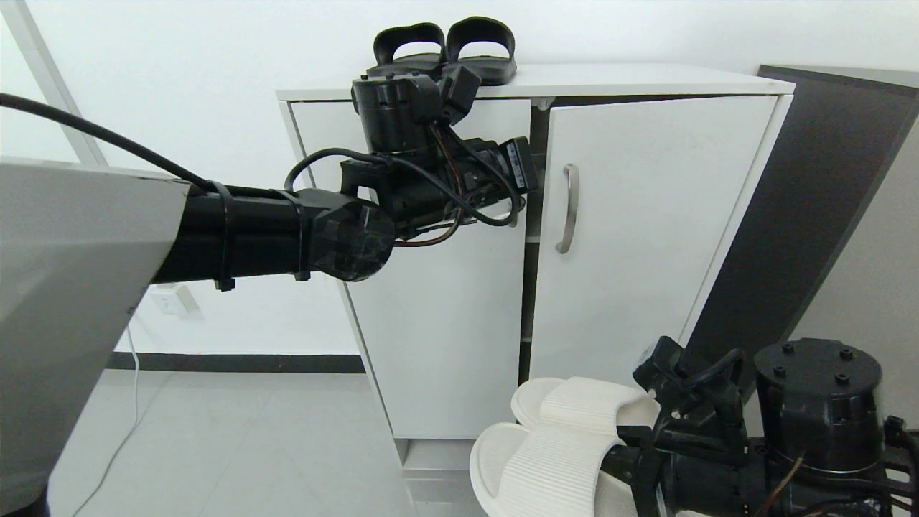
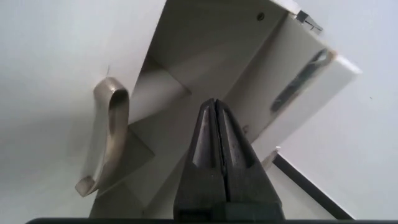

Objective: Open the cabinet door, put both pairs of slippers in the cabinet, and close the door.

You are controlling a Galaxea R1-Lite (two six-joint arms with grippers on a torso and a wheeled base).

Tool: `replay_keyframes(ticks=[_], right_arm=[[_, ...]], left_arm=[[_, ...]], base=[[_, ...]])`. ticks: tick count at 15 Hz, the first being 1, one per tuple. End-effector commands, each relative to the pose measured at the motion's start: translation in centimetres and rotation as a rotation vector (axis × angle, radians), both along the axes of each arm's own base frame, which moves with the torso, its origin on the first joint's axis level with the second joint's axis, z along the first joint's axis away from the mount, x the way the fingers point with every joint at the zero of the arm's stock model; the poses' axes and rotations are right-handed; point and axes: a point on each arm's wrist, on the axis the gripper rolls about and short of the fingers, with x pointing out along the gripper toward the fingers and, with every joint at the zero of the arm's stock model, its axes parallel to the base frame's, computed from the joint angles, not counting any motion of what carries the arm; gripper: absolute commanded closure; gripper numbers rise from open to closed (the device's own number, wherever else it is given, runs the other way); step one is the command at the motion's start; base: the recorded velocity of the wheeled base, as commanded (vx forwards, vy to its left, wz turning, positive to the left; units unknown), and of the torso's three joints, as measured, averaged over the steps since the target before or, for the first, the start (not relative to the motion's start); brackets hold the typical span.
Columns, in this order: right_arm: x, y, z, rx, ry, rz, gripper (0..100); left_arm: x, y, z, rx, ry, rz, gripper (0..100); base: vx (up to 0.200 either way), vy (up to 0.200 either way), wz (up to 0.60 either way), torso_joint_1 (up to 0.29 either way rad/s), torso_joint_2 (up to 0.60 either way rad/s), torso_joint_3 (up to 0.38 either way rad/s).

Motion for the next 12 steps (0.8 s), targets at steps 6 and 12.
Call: replay_keyframes(ticks=[6, 12], right_arm=[[-1.0, 0.5, -0.7, -0.021, 0.020, 0.044, 100], [-1.5, 0.6, -0.9, -0.027, 0.025, 0.064, 100]], left_arm=[[-2.9, -2.4, -1.1, 0.013, 0.000, -0.080, 100], [-6.3, -6.6, -2.0, 0.023, -0.012, -0.207, 100]], base=[[-0.200, 0.000, 0.00, 0.004, 0.00, 0.002], [-0.167, 0.000, 0.00, 0.000, 0.00, 0.003]])
